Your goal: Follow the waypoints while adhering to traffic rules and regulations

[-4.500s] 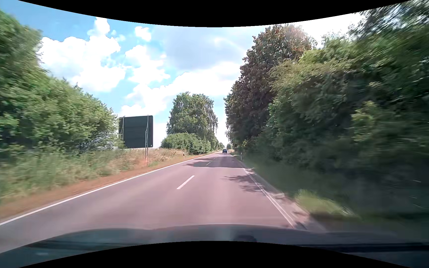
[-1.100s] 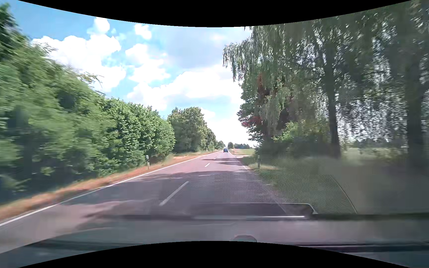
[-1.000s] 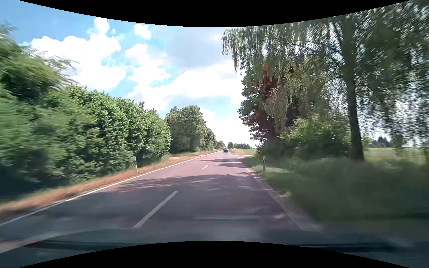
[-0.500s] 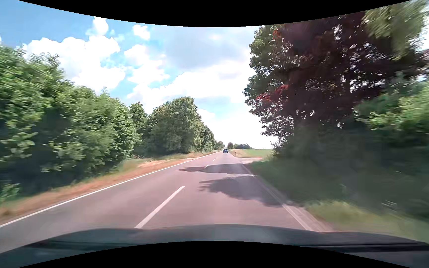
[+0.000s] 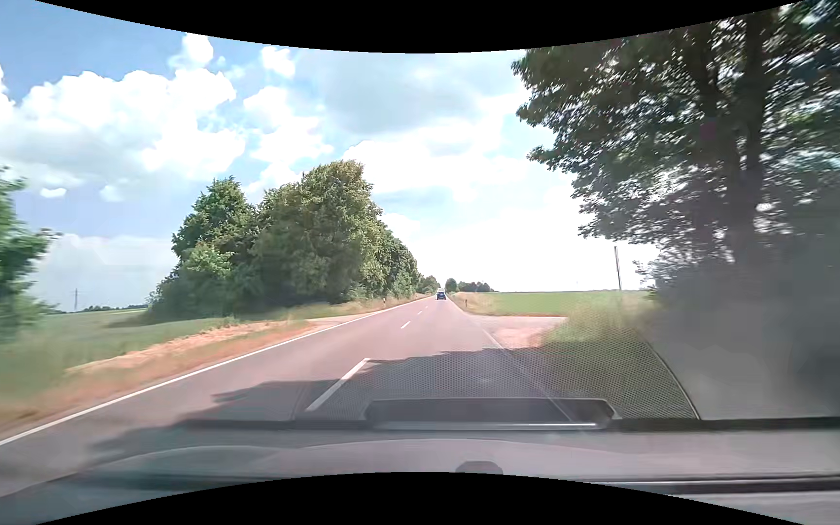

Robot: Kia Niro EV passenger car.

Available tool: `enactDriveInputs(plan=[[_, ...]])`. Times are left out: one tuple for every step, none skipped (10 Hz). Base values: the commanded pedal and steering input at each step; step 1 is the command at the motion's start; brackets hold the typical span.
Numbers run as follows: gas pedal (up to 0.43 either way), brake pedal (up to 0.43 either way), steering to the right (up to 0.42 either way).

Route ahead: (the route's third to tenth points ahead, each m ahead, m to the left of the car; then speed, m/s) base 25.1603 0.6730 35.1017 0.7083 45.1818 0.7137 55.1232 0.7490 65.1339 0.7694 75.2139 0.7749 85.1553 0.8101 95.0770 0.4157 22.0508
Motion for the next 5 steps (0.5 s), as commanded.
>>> enactDriveInputs(plan=[[0.228, 0.000, -0.001], [0.228, 0.000, -0.001], [0.228, 0.000, -0.001], [0.228, 0.000, -0.001], [0.228, 0.000, -0.001]])
